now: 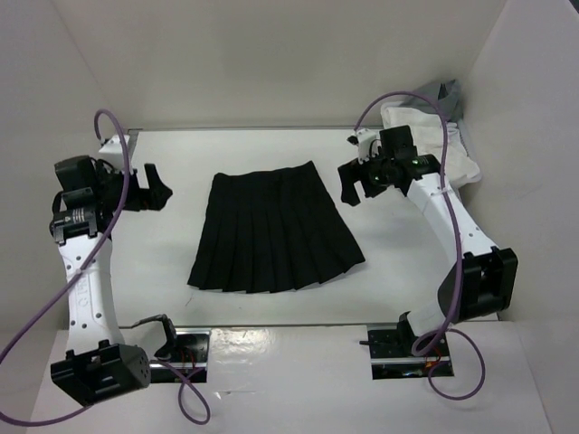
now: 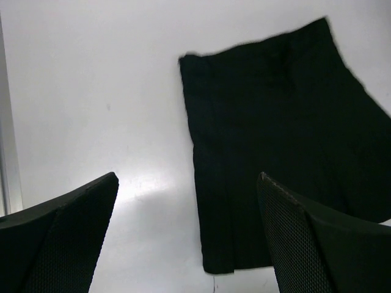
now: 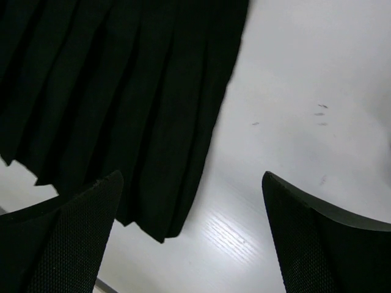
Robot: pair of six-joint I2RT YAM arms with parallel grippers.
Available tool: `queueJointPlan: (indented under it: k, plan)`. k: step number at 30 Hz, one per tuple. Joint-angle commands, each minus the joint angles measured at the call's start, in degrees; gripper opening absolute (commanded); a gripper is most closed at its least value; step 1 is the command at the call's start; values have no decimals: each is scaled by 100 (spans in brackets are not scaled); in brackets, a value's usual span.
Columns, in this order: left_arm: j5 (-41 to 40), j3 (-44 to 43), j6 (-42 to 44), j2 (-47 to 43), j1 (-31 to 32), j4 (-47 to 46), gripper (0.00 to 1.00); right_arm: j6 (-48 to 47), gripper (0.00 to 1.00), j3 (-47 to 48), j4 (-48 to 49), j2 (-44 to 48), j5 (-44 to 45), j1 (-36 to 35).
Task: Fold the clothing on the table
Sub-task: Flatten the skirt out
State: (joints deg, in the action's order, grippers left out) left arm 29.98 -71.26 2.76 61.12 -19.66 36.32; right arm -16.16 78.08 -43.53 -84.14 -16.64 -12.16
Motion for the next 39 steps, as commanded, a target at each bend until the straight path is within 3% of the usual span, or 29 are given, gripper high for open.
queueJointPlan:
  k: [1, 5, 6, 14, 18, 23, 31, 39]
  plan:
    - [-615, 437, 285, -407, -108, 436, 100, 16, 99, 137, 89, -268, -725, 12]
    - [-485, 859, 514, -750, -248, 745, 100, -35, 99, 348, 415, -1111, -1078, -207]
    - [-127, 1051, 515, -829, -466, 745, 100, -36, 99, 470, 537, -1470, -791, -817]
    - [-18, 1228, 576, -971, -740, 491, 100, 245, 99, 1357, 688, -2360, 415, -2176]
    - [34, 1449, 523, -1032, -794, 262, 100, 518, 99, 2104, 583, -3071, 600, -2229]
    - [35, 1554, 523, -1163, -846, 139, 100, 570, 99, 2053, 828, -3653, 1215, -2229]
    - [35, 1616, 471, -1217, -846, 86, 100, 1027, 99, 2290, 802, -4278, 1146, -1904]
    - [-18, 1616, 471, -1322, -899, 86, 100, 738, 99, 1070, 556, -3839, 654, -1956]
